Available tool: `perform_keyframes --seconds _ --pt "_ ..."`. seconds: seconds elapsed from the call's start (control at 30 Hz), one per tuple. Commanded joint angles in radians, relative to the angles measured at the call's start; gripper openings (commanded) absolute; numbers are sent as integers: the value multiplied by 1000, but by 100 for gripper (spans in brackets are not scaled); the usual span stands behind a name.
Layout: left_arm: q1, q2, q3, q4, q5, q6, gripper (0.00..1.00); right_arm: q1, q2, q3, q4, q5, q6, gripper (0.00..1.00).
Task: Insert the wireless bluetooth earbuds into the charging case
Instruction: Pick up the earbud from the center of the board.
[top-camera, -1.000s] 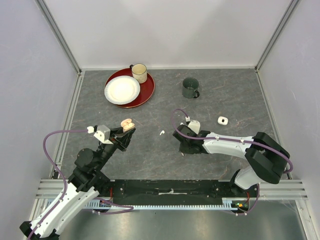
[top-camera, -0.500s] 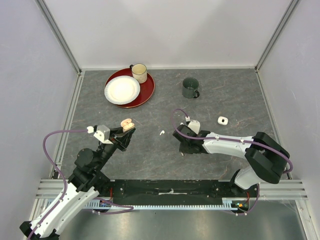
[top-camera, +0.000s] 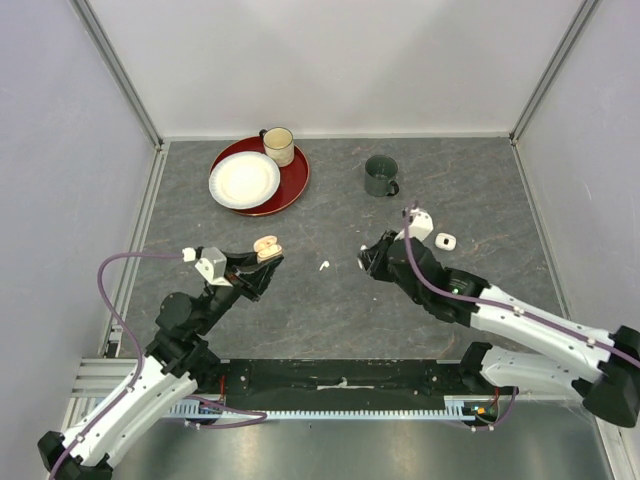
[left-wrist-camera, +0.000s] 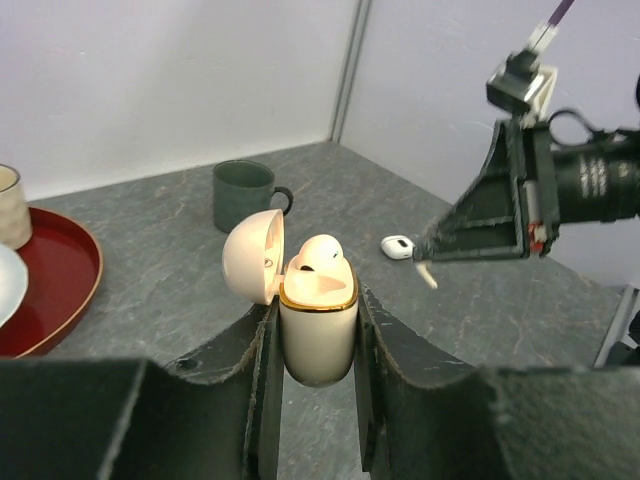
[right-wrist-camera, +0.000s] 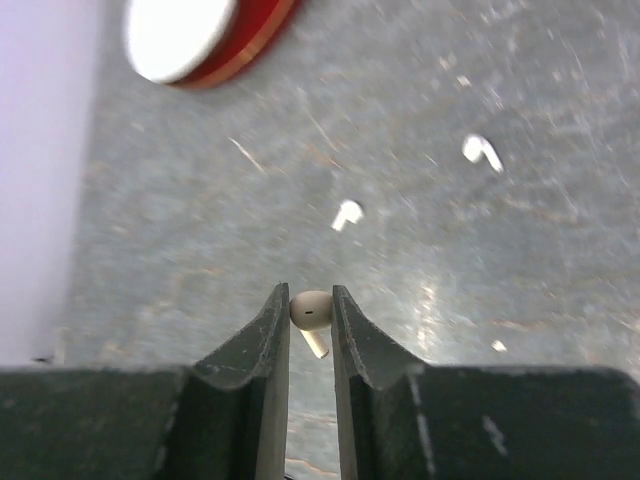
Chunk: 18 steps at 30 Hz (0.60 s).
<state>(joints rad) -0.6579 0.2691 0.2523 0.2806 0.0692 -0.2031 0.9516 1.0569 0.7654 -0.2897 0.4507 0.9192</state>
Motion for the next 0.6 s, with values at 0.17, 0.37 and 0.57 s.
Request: perform_keyframes --seconds 0.17,0.37,0.57 --pt "3 174 -19 400 171 -101 2 13 -212 -80 461 69 -31 0" --pt "3 281 -50 614 242 -127 2 21 -215 -107 691 -1 -56 0" --pt "1 328 -51 698 285 -121 2 33 -169 -89 879 -135 -68 0"
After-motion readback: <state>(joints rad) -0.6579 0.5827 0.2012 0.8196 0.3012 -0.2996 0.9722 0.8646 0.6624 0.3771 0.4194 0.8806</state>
